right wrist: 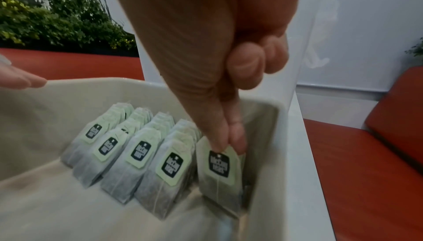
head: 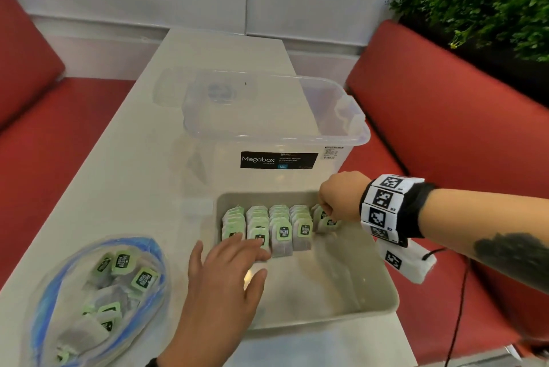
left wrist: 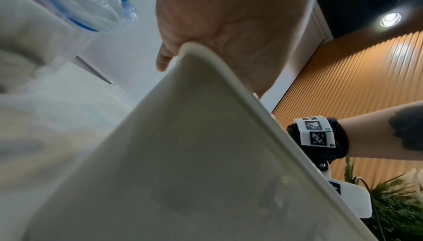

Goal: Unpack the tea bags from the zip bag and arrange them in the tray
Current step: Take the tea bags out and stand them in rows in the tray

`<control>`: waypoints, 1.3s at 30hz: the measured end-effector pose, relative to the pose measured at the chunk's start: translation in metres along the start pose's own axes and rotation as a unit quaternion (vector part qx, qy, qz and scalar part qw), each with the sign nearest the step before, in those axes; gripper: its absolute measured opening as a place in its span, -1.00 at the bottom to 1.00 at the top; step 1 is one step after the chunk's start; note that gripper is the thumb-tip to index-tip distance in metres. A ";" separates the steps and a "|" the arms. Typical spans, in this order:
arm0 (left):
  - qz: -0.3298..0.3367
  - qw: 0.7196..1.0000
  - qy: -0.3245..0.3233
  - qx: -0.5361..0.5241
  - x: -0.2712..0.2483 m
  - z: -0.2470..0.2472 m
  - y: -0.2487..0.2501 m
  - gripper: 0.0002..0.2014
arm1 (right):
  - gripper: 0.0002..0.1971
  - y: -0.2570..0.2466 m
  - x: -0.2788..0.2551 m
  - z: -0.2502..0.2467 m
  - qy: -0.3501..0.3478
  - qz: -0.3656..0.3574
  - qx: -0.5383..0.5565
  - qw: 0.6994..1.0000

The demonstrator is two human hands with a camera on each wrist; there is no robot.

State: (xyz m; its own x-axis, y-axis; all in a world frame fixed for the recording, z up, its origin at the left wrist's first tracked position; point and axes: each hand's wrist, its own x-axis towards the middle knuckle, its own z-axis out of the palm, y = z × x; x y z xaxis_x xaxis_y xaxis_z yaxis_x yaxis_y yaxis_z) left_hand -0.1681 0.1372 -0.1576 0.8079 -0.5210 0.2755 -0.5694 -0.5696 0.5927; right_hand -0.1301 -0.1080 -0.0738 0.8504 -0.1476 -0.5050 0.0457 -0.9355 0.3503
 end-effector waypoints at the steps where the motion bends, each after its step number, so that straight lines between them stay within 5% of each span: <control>1: 0.000 1.000 -0.002 -0.001 0.000 0.001 -0.001 -0.80 | -0.82 -0.002 0.002 0.000 -0.004 0.004 -0.005 1.000; 25: 0.000 1.000 -0.005 0.025 -0.002 0.006 -0.009 -0.84 | -0.83 -0.018 0.009 0.003 0.017 0.028 -0.064 0.997; 33: -0.040 0.996 -0.082 0.012 -0.002 -0.004 0.002 -0.83 | -0.84 -0.015 -0.001 0.000 -0.006 0.036 -0.025 0.999; 39: -0.024 0.998 0.049 -0.012 -0.019 -0.043 -0.007 -0.80 | -0.91 -0.044 -0.031 -0.045 0.116 -0.032 0.101 0.988</control>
State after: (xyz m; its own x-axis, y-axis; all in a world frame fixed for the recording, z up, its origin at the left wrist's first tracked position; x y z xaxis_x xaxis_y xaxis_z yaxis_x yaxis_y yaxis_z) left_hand -0.1729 0.1788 -0.1343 0.8463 -0.4274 0.3180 -0.5262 -0.5774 0.6243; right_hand -0.1355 -0.0478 -0.0382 0.9475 -0.0301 -0.3183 0.0181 -0.9889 0.1476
